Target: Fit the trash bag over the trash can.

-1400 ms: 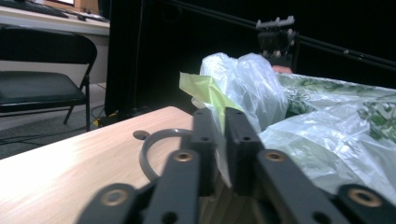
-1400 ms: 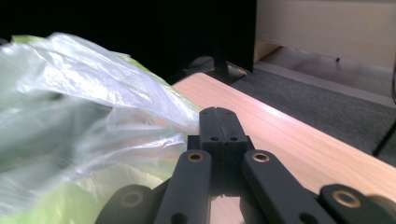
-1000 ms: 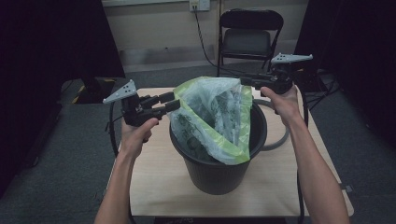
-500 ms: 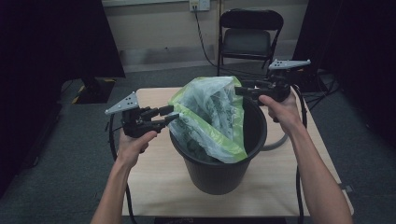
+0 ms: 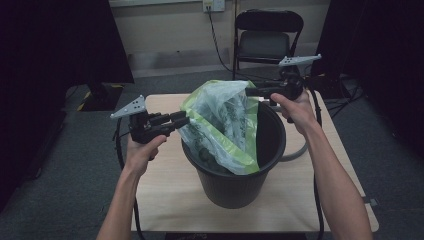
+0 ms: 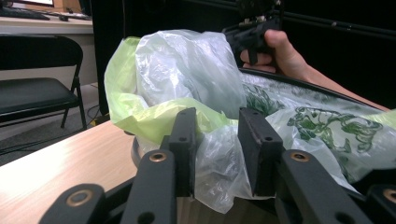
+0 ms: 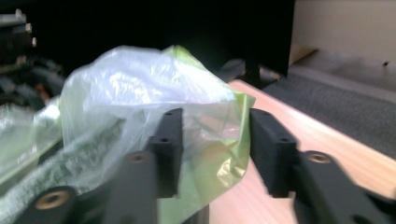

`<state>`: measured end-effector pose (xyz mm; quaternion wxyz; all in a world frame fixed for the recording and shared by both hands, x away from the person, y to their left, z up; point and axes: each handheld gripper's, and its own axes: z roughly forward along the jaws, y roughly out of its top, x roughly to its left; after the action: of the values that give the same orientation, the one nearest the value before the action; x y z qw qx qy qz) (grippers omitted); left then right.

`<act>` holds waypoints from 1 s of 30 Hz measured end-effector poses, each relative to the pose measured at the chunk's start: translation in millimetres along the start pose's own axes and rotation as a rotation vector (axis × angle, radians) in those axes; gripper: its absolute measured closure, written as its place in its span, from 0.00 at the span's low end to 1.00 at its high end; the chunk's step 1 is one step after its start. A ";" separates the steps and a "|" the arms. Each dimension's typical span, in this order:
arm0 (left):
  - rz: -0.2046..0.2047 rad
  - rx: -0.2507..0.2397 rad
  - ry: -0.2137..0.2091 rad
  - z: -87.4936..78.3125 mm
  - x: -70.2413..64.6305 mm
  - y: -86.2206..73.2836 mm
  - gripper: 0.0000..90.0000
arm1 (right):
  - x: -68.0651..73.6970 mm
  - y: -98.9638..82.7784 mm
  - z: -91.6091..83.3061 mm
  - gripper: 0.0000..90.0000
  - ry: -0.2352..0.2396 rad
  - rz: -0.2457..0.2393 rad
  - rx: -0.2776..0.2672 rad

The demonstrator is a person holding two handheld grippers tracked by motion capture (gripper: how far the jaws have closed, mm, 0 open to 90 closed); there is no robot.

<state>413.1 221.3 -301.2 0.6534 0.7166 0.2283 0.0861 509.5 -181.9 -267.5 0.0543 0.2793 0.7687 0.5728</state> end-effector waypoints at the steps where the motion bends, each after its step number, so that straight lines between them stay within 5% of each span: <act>1: 0.000 0.000 0.000 0.0 0.0 0.0 0.77 | 0.0 0.0 0.0 0.69 0.000 0.000 0.000; 3: 0.002 -0.006 0.004 -0.1 -0.1 0.0 0.78 | 1.2 -0.4 1.7 0.86 -0.002 -0.022 0.018; 6: -0.003 -0.018 -0.008 -6.0 0.0 -1.1 0.92 | 1.8 1.2 -7.8 1.00 -0.032 -0.020 -0.041; 10: 0.032 -0.024 -0.021 -16.6 -10.9 -3.4 0.97 | -4.7 1.7 -18.9 1.00 -0.091 0.006 -0.070; 11: 0.036 -0.030 -0.026 -18.5 -13.4 -4.1 0.99 | -8.0 0.6 -23.0 1.00 -0.137 -0.001 -0.045; 14: 0.058 -0.022 -0.054 -25.4 -24.1 -7.7 0.99 | -14.2 -7.3 -25.0 1.00 -0.162 0.004 -0.019; 17: 0.120 0.001 -0.075 -30.8 -40.8 -8.7 0.99 | -18.3 -22.2 -24.7 1.00 -0.142 0.009 -0.024; 21: 0.139 0.011 -0.077 -32.7 -47.3 -8.5 0.99 | -17.9 -39.1 -19.6 1.00 -0.118 0.007 -0.027; 24: 0.120 -0.029 -0.051 -35.3 -42.9 -1.2 0.73 | -17.1 -44.5 -14.4 1.00 -0.125 -0.002 -0.034; 30: 0.079 -0.130 -0.051 -39.1 -26.9 18.1 0.62 | -16.2 -19.3 -16.0 1.00 -0.141 -0.030 -0.066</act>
<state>376.9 243.8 -273.7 0.7002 0.6832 0.1770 0.1080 509.6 -207.1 -283.4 0.1259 0.3057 0.7477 0.5759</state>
